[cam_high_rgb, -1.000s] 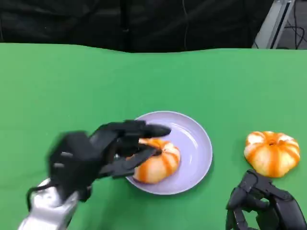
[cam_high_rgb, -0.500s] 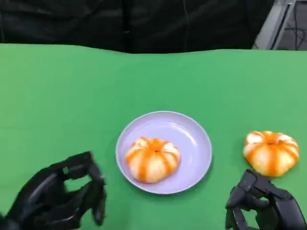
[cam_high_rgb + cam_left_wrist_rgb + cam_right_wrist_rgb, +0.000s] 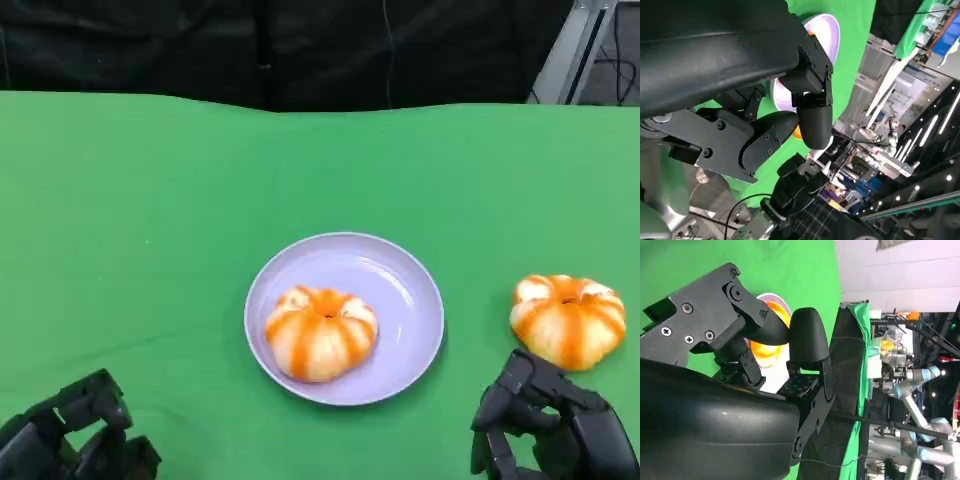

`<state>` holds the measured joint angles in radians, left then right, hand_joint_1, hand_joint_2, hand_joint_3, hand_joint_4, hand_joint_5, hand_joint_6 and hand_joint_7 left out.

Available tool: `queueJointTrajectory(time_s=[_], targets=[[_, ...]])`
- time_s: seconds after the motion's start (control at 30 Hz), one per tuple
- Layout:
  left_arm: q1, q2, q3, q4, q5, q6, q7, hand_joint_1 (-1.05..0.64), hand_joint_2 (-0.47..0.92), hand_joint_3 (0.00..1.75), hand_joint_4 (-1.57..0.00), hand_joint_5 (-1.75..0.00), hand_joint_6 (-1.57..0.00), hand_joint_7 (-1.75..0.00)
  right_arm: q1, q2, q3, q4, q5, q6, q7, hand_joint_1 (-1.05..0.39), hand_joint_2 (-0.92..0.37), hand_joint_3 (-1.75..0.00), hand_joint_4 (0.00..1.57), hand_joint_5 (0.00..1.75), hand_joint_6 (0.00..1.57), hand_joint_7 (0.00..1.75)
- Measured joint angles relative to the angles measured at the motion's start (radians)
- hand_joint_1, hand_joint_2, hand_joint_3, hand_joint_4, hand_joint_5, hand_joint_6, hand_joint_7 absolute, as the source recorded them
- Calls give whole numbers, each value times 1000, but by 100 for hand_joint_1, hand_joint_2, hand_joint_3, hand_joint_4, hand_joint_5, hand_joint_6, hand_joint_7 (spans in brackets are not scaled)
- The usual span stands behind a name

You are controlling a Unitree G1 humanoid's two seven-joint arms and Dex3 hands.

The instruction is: Grasp the bread from the table and place it into the plate.

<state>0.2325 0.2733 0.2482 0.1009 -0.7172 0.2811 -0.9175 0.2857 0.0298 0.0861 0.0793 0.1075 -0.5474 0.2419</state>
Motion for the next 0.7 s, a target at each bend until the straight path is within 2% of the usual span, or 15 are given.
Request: queueJointTrajectory(time_s=[0.57, 0.7], targets=[[-5, -4, 1, 0, 0, 0, 0, -18, 79, 79, -82, -175, -74, -166, 20, 0, 5, -11, 1, 0, 2, -16, -54, -125, 83, 175, 74, 157], [-5, -7, 1, -2, 0, 2, 1, -18, 77, 83, -83, -175, -72, -171, 23, 0, 5, -14, 1, 0, 2, -15, -55, -124, 82, 175, 74, 158]])
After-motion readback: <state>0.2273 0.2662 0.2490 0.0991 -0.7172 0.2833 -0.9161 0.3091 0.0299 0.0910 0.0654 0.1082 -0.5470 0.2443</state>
